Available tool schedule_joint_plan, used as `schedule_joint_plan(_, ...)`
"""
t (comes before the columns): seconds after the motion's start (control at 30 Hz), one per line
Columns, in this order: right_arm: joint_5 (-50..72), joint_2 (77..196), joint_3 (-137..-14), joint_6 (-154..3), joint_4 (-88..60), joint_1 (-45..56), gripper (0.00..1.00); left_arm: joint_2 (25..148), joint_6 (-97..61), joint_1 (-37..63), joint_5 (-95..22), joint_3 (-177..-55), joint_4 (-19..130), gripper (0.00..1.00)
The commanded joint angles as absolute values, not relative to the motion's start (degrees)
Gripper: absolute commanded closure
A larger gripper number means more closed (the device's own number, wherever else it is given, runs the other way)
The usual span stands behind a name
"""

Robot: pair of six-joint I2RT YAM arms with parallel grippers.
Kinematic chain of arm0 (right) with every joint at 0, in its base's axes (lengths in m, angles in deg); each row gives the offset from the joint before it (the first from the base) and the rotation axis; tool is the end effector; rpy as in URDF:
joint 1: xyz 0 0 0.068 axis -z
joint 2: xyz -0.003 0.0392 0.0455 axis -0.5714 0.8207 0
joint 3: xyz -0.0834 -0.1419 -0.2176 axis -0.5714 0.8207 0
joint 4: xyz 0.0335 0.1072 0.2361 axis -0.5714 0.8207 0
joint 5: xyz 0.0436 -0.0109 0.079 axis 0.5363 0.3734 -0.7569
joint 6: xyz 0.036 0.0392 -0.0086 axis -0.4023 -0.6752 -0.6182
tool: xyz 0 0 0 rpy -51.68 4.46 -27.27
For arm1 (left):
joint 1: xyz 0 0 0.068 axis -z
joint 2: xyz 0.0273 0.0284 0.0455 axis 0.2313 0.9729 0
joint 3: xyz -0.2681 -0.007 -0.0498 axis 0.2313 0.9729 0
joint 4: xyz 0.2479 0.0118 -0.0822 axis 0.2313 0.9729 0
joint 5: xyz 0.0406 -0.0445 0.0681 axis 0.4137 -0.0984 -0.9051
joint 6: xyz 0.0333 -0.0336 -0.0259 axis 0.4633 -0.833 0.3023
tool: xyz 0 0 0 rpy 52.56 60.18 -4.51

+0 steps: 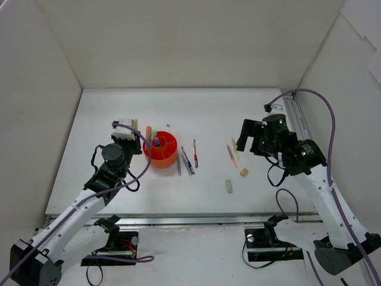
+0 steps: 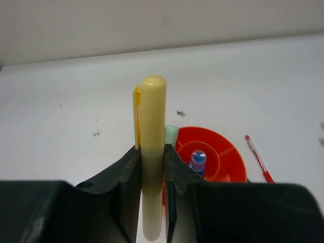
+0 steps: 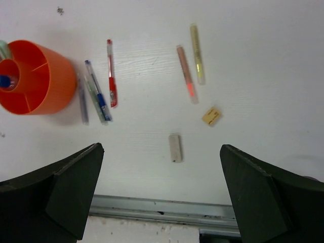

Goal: Sort the stationery into containers
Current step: Place the stationery in the storage box.

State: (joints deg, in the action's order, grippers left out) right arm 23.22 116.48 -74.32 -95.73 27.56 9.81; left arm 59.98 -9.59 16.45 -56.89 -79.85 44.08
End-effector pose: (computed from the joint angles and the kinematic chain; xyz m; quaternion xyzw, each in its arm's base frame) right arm 0.1932 0.0874 0.4069 0.0341 0.8602 0.1940 0.4705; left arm 0.1844 -0.0969 0.3185 0.0856 0.6961 -0.1313 0.7006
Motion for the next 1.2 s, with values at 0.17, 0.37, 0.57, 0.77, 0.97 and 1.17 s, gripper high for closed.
schedule_joint_plan(0.17,31.67,117.03,-71.23,-95.76,22.70,10.15,0.02,64.04,-25.62,1.68,-50.36,-75.13,19.48,1.00)
schedule_joint_plan(0.37,30.61,115.89,-68.69,-92.51,18.58,10.32,0.02,74.14,-23.23,-5.45,-21.90,-71.44,-1.88,1.00)
schedule_joint_plan(0.57,28.94,113.78,-65.78,-90.48,14.79,10.85,0.02,89.17,-32.01,-10.91,-3.94,-71.70,-24.46,0.99)
schedule_joint_plan(0.77,26.57,114.57,-66.04,-88.82,14.26,11.64,0.02,102.80,-40.11,-13.02,3.38,-76.17,-38.12,0.94)
schedule_joint_plan(0.97,25.86,115.36,-66.22,-87.94,14.25,11.99,0.02,104.31,-37.74,-11.70,1.19,-77.67,-38.20,0.94)
schedule_joint_plan(1.17,25.86,115.45,-66.40,-87.76,14.17,12.44,0.02,105.19,-36.95,-11.18,1.55,-78.20,-38.12,0.93)
